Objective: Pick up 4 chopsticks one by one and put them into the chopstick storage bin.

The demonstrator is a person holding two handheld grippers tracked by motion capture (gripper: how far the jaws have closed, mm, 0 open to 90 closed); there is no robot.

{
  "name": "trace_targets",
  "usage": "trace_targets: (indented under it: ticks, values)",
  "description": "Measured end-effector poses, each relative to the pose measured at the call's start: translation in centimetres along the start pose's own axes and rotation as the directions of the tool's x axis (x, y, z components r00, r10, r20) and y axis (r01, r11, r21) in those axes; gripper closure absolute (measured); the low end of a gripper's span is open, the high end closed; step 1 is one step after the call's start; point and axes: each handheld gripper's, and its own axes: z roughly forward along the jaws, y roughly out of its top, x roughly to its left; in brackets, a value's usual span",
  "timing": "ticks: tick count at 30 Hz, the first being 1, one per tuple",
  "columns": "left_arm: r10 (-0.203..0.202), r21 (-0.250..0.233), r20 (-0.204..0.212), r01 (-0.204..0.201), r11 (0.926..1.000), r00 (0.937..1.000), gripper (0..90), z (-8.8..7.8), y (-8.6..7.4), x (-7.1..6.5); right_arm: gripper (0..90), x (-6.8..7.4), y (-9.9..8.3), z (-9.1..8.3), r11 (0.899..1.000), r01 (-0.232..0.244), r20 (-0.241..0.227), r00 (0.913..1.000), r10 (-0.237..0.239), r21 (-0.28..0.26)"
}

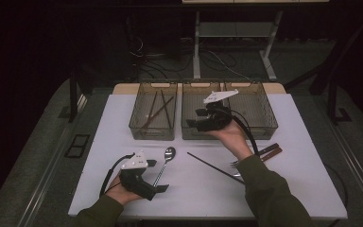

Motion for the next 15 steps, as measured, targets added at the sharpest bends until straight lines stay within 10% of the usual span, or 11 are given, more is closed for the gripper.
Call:
trace_targets:
  ticks: [15]
  values:
    - [0.008,0.004,-0.002,-0.008,1.0,1.0,0.0,0.1,0.0,0.0,37.5,0.6,-3.2,-3.6,0.999,0.036,-0.047,0.9982,-0.036,0.0]
